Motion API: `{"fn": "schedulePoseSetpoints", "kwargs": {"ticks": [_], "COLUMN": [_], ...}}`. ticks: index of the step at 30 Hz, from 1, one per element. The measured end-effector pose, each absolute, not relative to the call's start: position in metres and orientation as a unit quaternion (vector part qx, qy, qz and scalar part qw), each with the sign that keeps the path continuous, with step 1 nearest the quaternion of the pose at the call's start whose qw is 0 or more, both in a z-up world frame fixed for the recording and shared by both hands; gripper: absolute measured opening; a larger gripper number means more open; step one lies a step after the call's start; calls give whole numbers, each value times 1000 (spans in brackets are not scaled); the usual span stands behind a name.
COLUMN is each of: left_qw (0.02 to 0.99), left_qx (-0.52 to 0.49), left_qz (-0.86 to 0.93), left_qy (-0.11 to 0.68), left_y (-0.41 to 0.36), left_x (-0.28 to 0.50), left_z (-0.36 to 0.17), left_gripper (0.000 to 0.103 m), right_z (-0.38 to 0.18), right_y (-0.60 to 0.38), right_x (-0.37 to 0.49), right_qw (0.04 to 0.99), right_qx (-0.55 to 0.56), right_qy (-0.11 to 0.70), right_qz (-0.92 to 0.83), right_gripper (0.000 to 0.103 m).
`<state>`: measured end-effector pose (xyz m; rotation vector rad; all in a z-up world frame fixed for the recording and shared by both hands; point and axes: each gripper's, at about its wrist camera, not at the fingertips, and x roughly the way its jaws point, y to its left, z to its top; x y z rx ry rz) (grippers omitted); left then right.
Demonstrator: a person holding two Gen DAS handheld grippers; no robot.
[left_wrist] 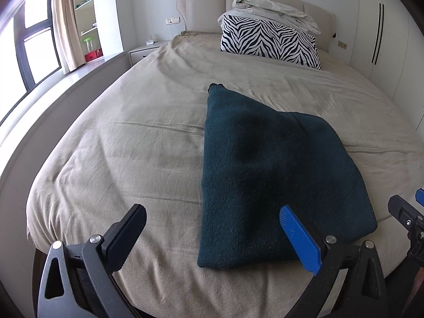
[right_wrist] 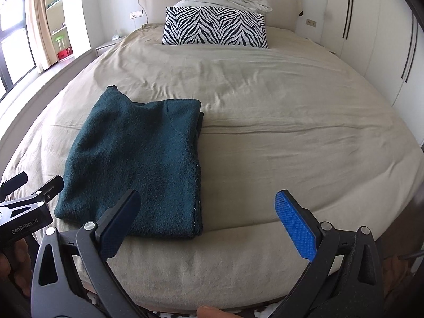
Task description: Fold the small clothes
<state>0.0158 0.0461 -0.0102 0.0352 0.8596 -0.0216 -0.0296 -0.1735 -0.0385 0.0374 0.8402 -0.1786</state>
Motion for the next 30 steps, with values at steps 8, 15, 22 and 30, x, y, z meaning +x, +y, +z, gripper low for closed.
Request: {"fn": "schedulePoseSetpoints", "kwargs": {"ticks": [8,15,22,30], "left_qw": [907,906,906,906], "left_qx": [17,16,16,16], "left_qz": [-14,-15,-16,-16], "left_qy": [420,422,423,423], "left_y": [46,46,45,45], "left_x": [18,18,18,18], "left_z": [-14,-15,-16,-17], "left_gripper": [103,103,103,103], "right_z": [-41,-43,-44,-45], "right_y": [-173,-174,-174,-173], "right_x": [-31,-31,-32,-33], "right_qw": [907,907,906,906], "right_qx": [19,19,19,19], "right_qy": [411,412,413,412], "right_qz": [-88,-88,-88,-89], "right_gripper": [103,103,103,103]}}
